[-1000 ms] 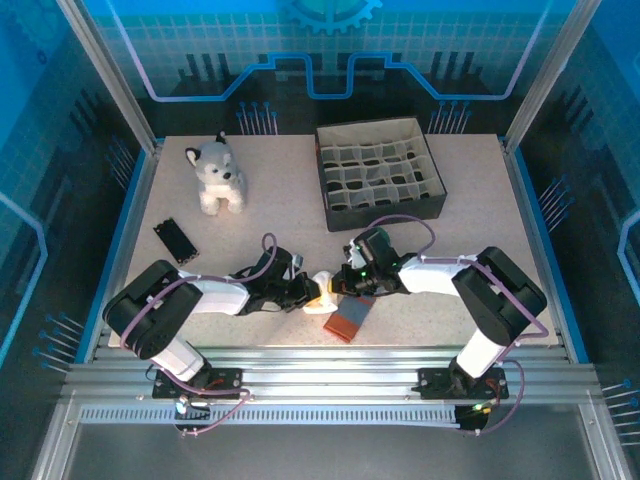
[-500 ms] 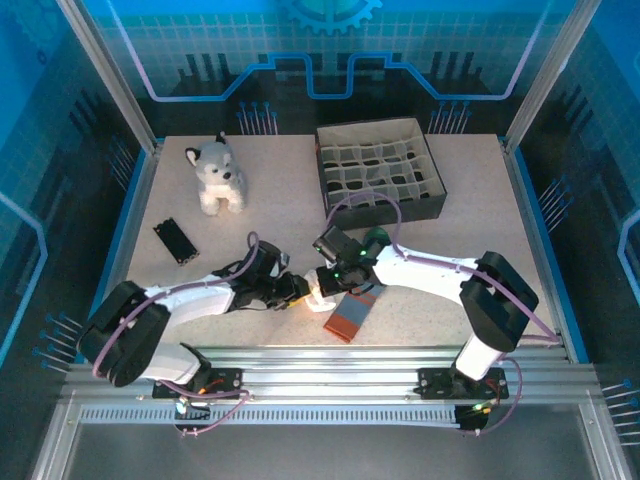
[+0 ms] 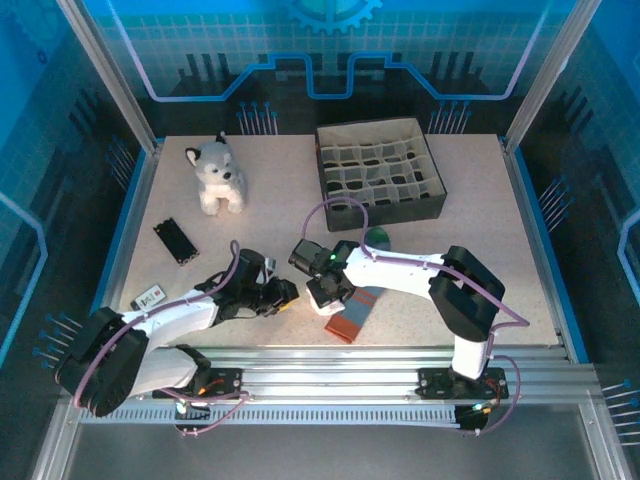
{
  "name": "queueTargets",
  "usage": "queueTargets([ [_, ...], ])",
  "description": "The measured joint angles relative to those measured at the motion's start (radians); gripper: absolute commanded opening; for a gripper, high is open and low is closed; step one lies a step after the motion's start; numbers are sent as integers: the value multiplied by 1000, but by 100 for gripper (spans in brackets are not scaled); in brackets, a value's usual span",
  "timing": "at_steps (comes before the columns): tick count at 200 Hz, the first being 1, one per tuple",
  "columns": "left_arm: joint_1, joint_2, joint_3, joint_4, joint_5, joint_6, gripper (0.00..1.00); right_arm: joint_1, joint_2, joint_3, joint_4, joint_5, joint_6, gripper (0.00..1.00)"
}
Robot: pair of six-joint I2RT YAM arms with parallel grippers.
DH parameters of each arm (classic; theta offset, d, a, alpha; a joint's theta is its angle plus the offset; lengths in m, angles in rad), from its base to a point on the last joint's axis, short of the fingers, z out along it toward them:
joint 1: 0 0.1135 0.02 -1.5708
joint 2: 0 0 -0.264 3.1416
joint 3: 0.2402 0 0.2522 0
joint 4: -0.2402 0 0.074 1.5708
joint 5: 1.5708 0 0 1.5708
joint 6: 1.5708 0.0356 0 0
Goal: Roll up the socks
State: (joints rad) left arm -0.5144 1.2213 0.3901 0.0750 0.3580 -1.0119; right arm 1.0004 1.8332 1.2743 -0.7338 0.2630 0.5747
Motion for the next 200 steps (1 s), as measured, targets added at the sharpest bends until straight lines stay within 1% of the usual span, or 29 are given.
queueTargets([
  [19, -27, 37, -1, 76, 0, -35, 24, 0, 0, 0, -8, -2, 0, 0],
  [33, -62, 76, -1, 137, 0, -64, 25, 0, 0, 0, -10, -5, 1, 10],
  [58, -121, 144, -1, 225, -6, -114, 26, -1, 0, -1, -6, -27, 13, 15],
  [70, -137, 175, -1, 253, -13, -128, 29, -6, 0, -4, 0, -42, 21, 18],
  [83, -139, 205, -3, 275, -16, -143, 31, -16, 0, -13, 4, -56, 31, 21],
  [119, -138, 257, -4, 321, -21, -165, 31, -40, -8, -34, 32, -101, 39, 23],
  [145, -138, 264, -5, 329, -20, -167, 30, -68, -40, -86, 82, -155, 63, 36],
  [176, -138, 265, -3, 318, -21, -161, 26, -116, -120, -176, 157, -263, 101, 43],
  [200, -138, 265, 14, 273, -26, -133, 24, -162, -191, -221, 185, -324, 113, 47],
])
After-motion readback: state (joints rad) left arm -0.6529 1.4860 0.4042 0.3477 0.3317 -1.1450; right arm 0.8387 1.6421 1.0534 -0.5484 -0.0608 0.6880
